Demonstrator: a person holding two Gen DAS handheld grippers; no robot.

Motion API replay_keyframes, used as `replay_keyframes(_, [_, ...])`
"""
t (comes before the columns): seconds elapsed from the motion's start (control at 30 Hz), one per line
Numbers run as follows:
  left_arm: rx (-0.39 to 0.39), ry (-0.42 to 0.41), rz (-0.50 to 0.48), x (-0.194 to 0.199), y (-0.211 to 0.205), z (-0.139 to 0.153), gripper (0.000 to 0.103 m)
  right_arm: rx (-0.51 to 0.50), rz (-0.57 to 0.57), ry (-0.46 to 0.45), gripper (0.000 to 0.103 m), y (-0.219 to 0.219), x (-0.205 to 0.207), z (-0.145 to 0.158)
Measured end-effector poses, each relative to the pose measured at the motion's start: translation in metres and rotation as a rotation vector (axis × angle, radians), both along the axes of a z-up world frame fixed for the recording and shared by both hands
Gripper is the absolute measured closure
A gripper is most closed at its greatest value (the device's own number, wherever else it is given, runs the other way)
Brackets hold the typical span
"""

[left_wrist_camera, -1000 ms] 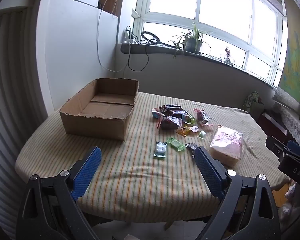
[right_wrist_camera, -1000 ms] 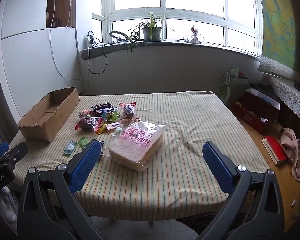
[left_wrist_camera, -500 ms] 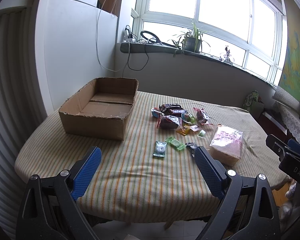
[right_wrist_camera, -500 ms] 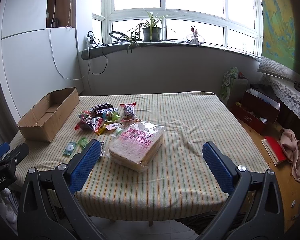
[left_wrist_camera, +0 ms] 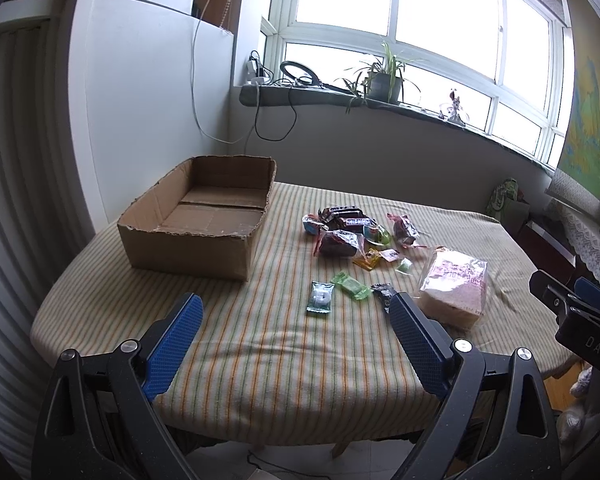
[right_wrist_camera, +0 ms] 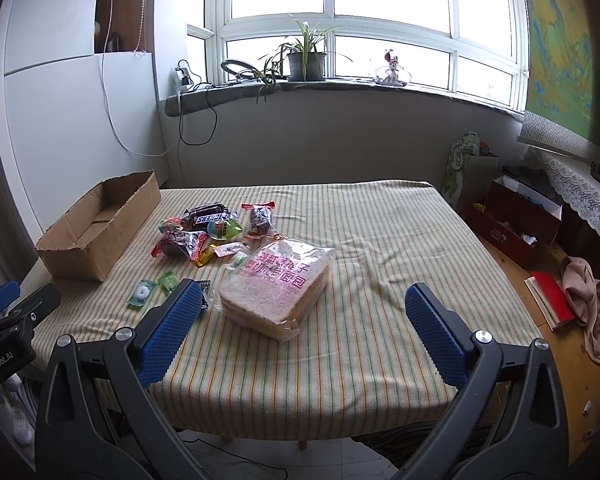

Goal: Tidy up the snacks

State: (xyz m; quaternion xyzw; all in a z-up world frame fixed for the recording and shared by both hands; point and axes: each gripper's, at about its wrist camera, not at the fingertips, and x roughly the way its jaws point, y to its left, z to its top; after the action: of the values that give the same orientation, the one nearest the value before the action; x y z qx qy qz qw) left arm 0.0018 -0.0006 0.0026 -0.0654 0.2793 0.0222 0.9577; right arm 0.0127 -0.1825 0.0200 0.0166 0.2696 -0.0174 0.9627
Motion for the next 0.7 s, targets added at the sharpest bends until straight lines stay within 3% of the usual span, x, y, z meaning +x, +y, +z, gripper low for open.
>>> replay_keyframes(0.7, [0.008, 0.001, -0.003, 0.0003, -0.0016, 0.0008, 0.008, 0.001, 0.003, 0.011, 0.0, 0.0017, 0.0, -0.0026])
